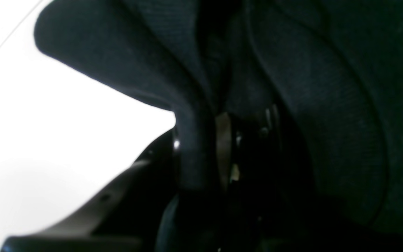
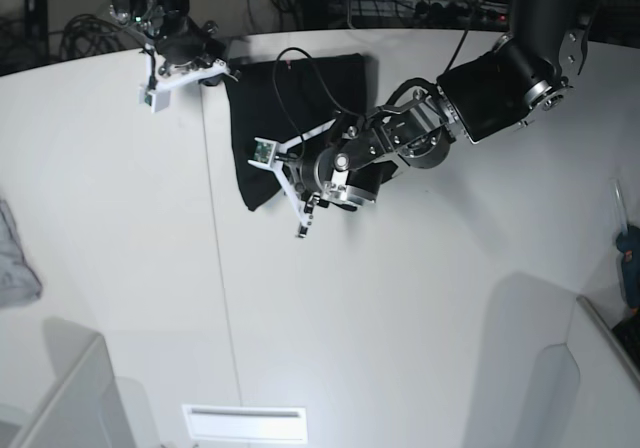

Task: Fold the T-shirt properly
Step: 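Drag the bundle with the left gripper to square it on the table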

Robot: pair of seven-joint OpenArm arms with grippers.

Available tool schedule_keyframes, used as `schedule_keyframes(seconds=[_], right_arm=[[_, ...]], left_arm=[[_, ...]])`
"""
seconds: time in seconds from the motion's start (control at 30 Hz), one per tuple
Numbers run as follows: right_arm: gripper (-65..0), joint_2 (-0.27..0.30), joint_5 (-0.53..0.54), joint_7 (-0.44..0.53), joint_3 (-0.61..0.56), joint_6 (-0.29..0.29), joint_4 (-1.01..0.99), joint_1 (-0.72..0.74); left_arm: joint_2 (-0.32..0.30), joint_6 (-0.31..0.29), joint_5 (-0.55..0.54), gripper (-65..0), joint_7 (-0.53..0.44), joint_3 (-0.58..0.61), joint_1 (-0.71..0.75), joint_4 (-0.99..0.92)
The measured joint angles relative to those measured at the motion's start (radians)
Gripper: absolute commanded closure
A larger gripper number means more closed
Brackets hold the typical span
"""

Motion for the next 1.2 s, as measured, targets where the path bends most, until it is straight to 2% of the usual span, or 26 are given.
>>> schedule_keyframes(seconds=[0.07, 0.37, 0.47, 0.57, 0.63, 0.73, 0.93, 1.0, 1.03, 1.1, 1.17, 1.2], right_arm=[[0.0, 0.000, 0.000, 0.000, 0.000, 0.000, -0.001, 0.000], [0.0, 0.000, 0.000, -0.007, 0.000, 0.000, -0.001, 0.000], [0.0, 0.000, 0.000, -0.007, 0.000, 0.000, -0.001, 0.000], [0.0, 0.000, 0.000, -0.008, -0.002, 0.000, -0.001, -0.001], [0.0, 0.000, 0.000, -0.007, -0.002, 0.000, -0.001, -0.001], [0.0, 0.000, 0.002, -0.006, -0.002, 0.000, -0.001, -0.013], [0.0, 0.002, 0.001, 0.000, -0.002, 0.000, 0.000, -0.013], [0.0, 0.002, 0.001, 0.001, 0.002, 0.000, 0.000, -0.014], [0.0, 0.002, 0.001, 0.003, 0.005, 0.000, 0.000, -0.018], [0.0, 0.008, -0.004, 0.011, 0.007, 0.000, 0.009, -0.034], [0.0, 0.008, -0.092, 0.033, 0.008, 0.000, 0.024, -0.045], [0.0, 0.004, -0.140, 0.044, 0.008, 0.000, 0.035, -0.053]], left_arm=[[0.000, 0.000, 0.002, -0.3, 0.000, 0.000, 0.000, 0.000], [0.000, -0.003, 0.003, -40.6, 0.008, 0.001, -0.036, -0.002], [0.021, -0.003, 0.023, -51.2, 0.019, -0.006, -0.038, -0.003], [0.028, -0.003, 0.002, -56.3, 0.014, -0.006, -0.051, 0.001], [0.026, -0.003, 0.004, -56.8, 0.016, -0.012, -0.058, 0.018], [0.029, -0.010, -0.001, -56.9, 0.020, -0.097, -0.062, 0.068], [0.026, -0.007, 0.003, -56.1, 0.026, -0.235, -0.066, 0.148], [0.016, -0.007, 0.002, -52.7, 0.032, -0.281, -0.045, 0.203], [0.004, -0.007, -0.001, -46.7, 0.024, -0.312, -0.026, 0.236], [-0.029, -0.008, -0.005, -27.2, 0.032, -0.385, 0.025, 0.294], [-0.064, -0.007, 0.013, -5.1, 0.045, -0.451, 0.085, 0.325], [-0.082, -0.008, 0.021, 0.0, 0.046, -0.477, 0.119, 0.339]])
